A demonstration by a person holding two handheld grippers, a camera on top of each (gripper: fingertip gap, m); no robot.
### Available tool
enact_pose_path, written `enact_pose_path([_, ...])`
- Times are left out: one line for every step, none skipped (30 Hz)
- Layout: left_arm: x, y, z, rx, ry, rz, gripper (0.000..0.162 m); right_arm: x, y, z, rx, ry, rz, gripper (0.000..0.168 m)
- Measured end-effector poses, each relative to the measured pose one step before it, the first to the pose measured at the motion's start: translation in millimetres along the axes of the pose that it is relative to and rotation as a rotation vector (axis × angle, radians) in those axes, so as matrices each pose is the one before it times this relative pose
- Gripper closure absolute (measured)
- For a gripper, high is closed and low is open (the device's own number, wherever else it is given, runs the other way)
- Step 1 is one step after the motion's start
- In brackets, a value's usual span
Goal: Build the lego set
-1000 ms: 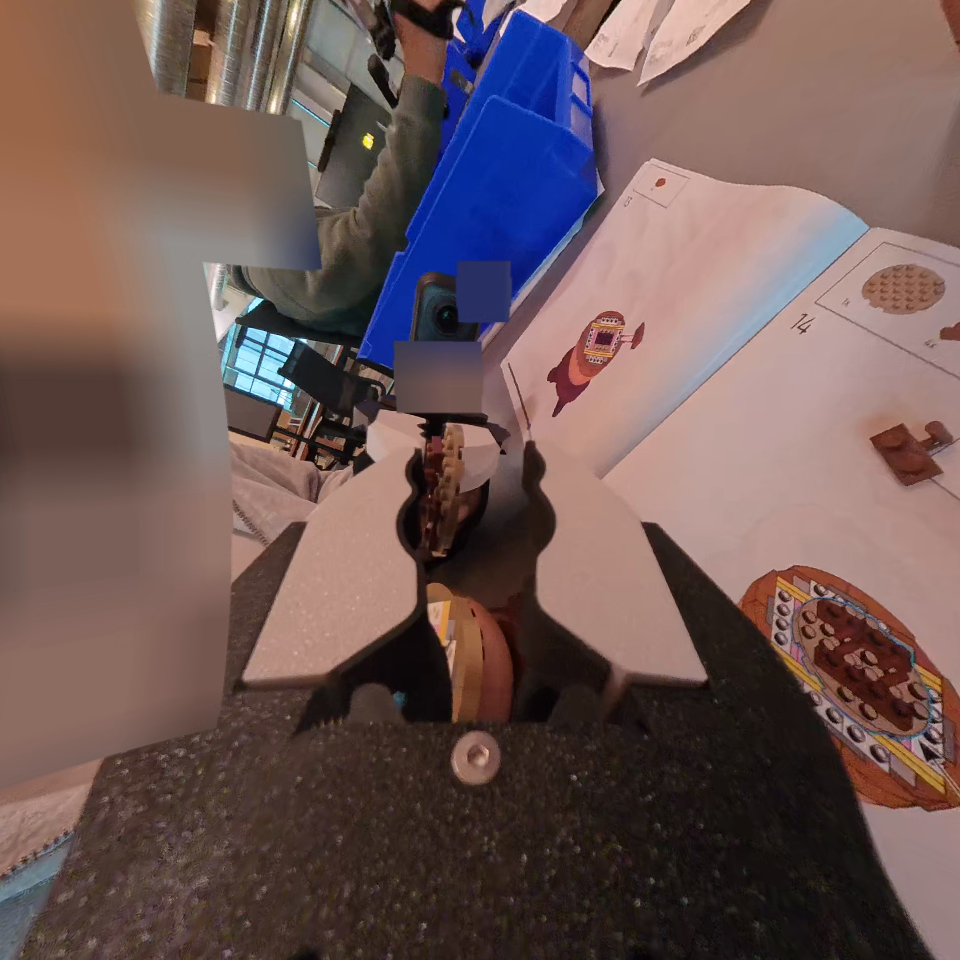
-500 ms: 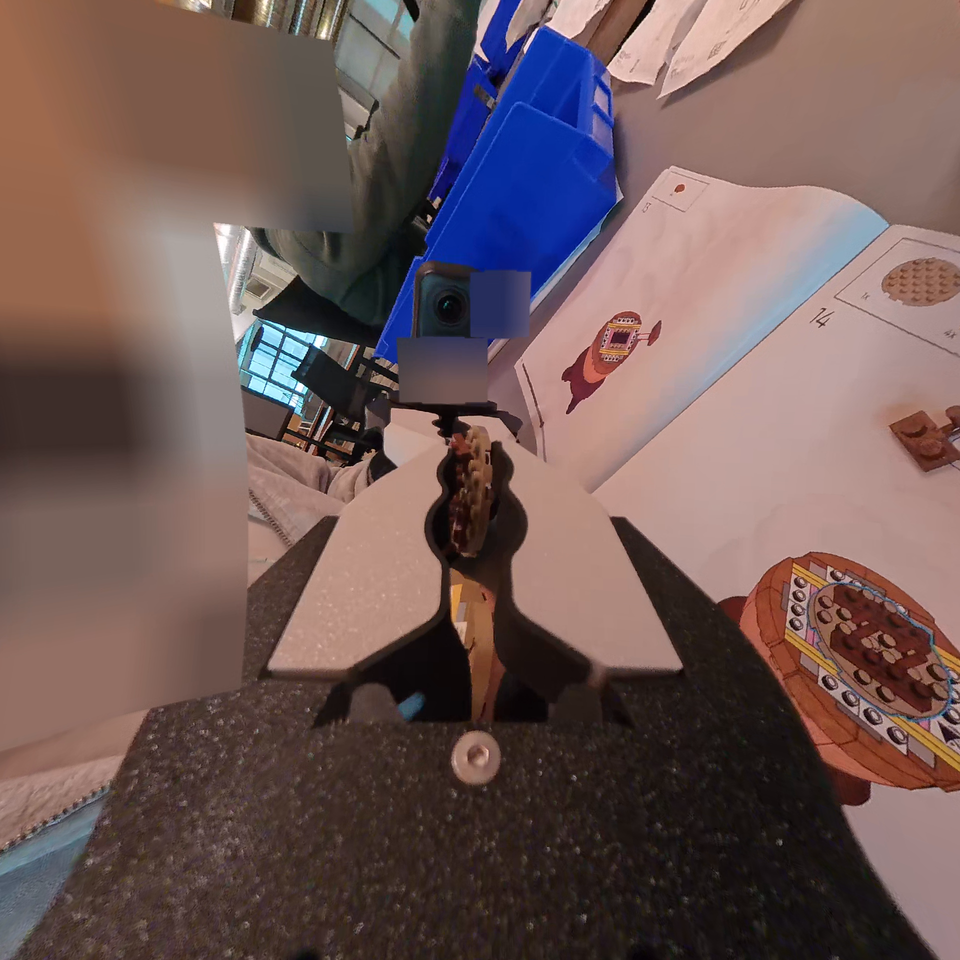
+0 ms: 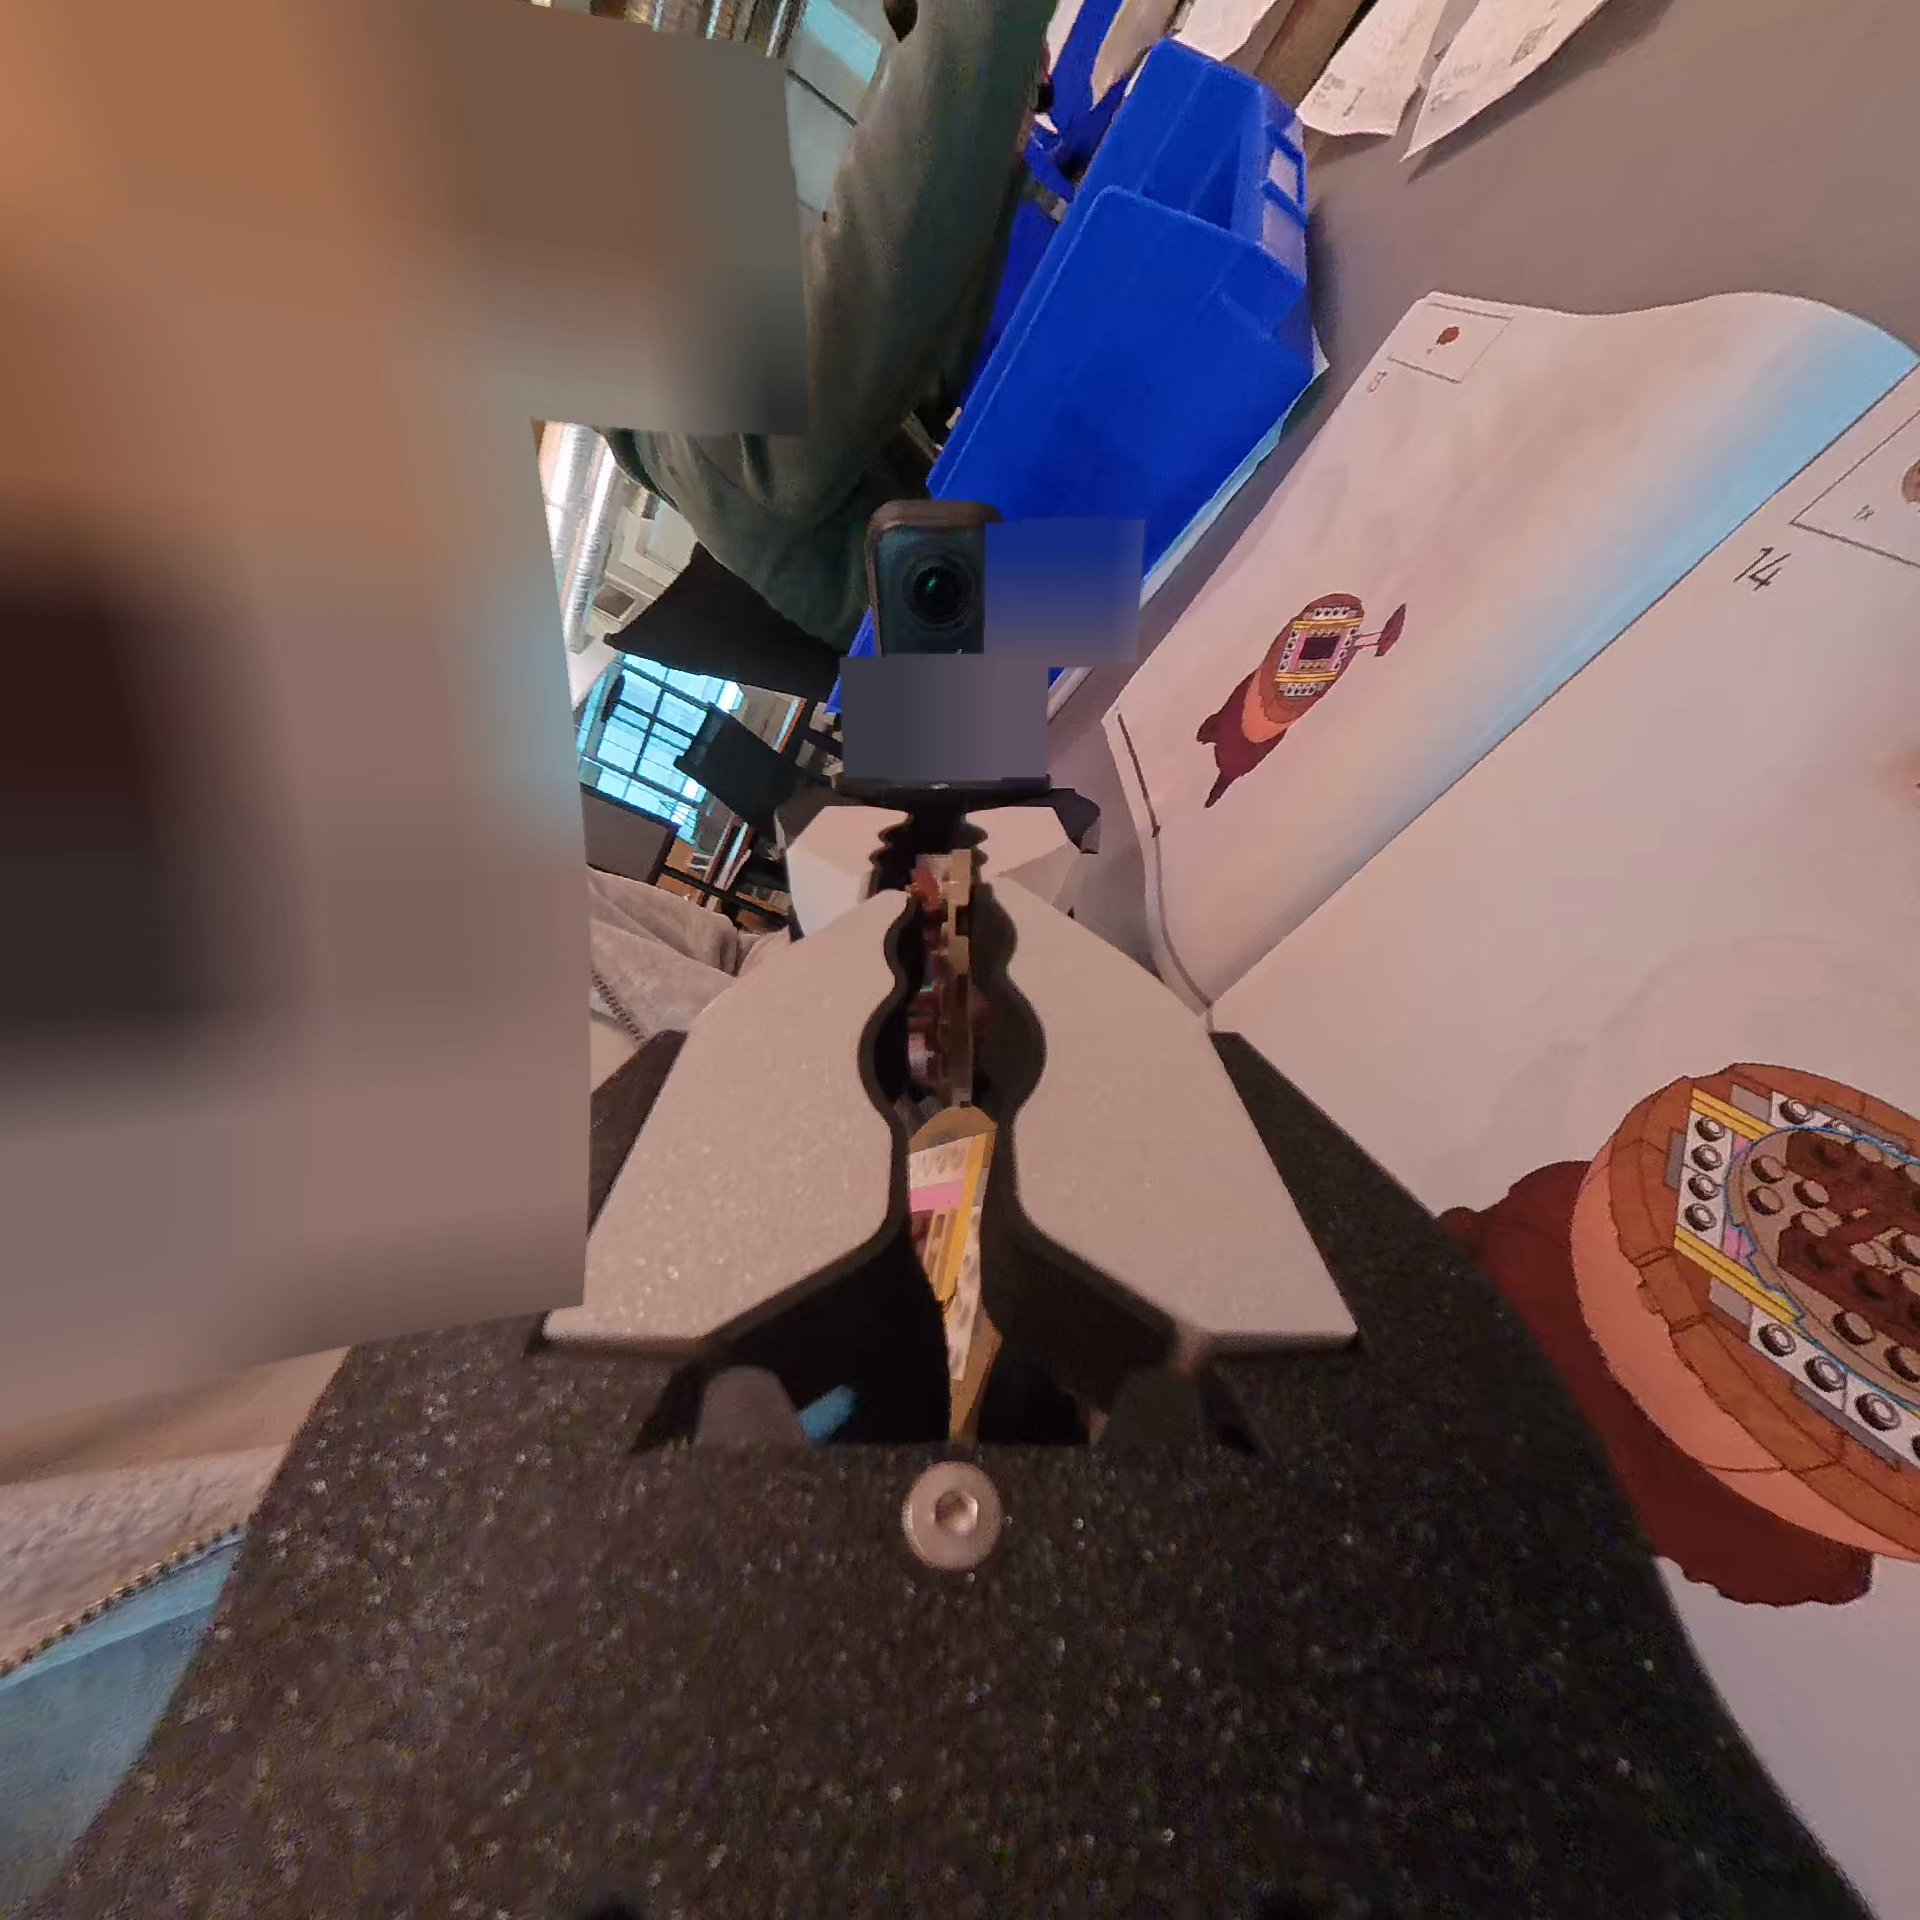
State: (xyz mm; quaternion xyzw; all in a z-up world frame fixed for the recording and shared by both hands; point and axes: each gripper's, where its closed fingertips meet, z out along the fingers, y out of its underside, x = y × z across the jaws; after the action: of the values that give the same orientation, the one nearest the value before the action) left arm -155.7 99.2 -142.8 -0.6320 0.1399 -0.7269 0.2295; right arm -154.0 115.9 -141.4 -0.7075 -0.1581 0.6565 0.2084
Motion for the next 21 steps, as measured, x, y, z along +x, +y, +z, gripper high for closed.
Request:
enact_pose_path([1.62, -1.1, -0.36, 0.0056, 0.0142, -0.0094, 0.141, -0.61, -0.27, -0.95, 0.0048, -0.0055, 0.0048, 0.161])
enact_pose_path([0.37, -1.37, -0.53, 0.0049, 0.0063, -0.0035, 0.139, -0.94, -0.02, -0.75, 0.002, -0.0085, 0.0029, 0.161])
enact_pose_path([-0.08, -1.73, -0.85, 0.0054, 0.0009, 0.005, 0.138, -1.56, 0.28, -0.47, 0.0002, -0.0133, 0.0066, 0.161])
enact_pose_path([-0.51, -1.67, -0.97, 0.0038, -0.0041, 0.0106, 0.138, -1.29, 0.13, -0.15, 0.0019, -0.0124, 0.0087, 0.161])
enact_pose_path([-0.81, -1.0, -0.71, -0.0019, -0.0073, 0.0144, 0.139, -1.13, 0.52, 0.12, 0.0004, -0.0118, 0.0059, 0.161])
enact_pose_path([-0.61, -0.09, -0.14, -0.0084, -0.0072, 0.0175, 0.139, -0.34, 0.83, 0.41, -0.0028, -0.0069, 0.006, 0.161])
enact_pose_path([0.05, 0.64, 0.26, -0.0122, -0.0038, 0.0178, 0.139, 1.84, 0.16, 0.17, 0.0027, 0.0098, -0.0007, 0.161])
enact_pose_path([0.53, 0.87, 0.76, -0.0114, -0.0019, 0.0149, 0.14, 2.51, 0.31, 0.15, 0.0014, 0.0151, -0.0066, 0.161])
enact_pose_path([0.53, 0.93, 1.25, -0.0074, -0.0034, 0.0124, 0.141, 1.34, 1.01, 0.39, -0.0051, 0.0094, -0.0062, 0.161])
enact_pose_path([-0.39, 0.97, 1.17, -0.0059, -0.0085, 0.0105, 0.141, 0.35, -0.02, 0.22, 0.0025, 0.0052, -0.0025, 0.161])
enact_pose_path([-1.35, 1.07, 1.09, -0.004, -0.0122, 0.0077, 0.142, 0.72, 0.14, 0.23, 0.0006, 0.0119, -0.0063, 0.161])
enact_pose_path([-1.77, 0.85, 0.72, -0.0012, -0.0119, 0.0032, 0.144, 0.77, 0.57, 0.26, -0.0036, 0.0147, -0.0112, 0.161])
enact_pose_path([-1.65, 0.73, 0.52, 0.0006, -0.0096, 0.0007, 0.145, 0.12, 0.35, 0.09, -0.001, 0.0118, -0.0116, 0.161])
enact_pose_path([-1.32, 0.05, 0.23, 0.0049, -0.0063, -0.0016, 0.148, -1.04, -0.35, 0.21, 0.0038, 0.0044, -0.0098, 0.161])
enact_pose_path([-0.32, -0.84, 0.0, 0.0116, -0.0001, -0.0032, 0.152, -0.4, -0.42, -0.05, 0.0042, 0.0085, -0.0077, 0.16])
enact_pose_path([0.2, -0.84, -0.08, 0.0102, 0.0033, -0.0059, 0.154, -0.42, 0.0, -0.07, 0.0015, 0.007, -0.0111, 0.16])
enact_pose_path([0.33, -0.29, 0.02, 0.004, 0.0036, -0.0056, 0.155, -0.31, 0.05, -0.12, 0.0007, 0.0061, -0.0124, 0.16])
enact_pose_path([0.15, 0.22, 0.06, 0.0001, 0.0024, -0.0024, 0.155, -0.36, 0.22, 0.05, 0.0002, 0.0045, -0.0127, 0.16])
enact_pose_path([0.28, 0.11, -0.08, 0.0009, 0.0028, -0.0014, 0.156, -0.37, -0.06, 0.05, 0.003, 0.0035, -0.0116, 0.159])
enact_pose_path([0.51, 0.11, -0.11, 0.0003, 0.0039, -0.0034, 0.156, -0.86, -0.46, 0.17, 0.0052, 0.0013, -0.0132, 0.16])
enact_pose_path([0.56, 0.11, -0.17, -0.0005, 0.0052, -0.0046, 0.157, -0.59, -0.4, 0.09, 0.0037, 0.0026, -0.0119, 0.16])
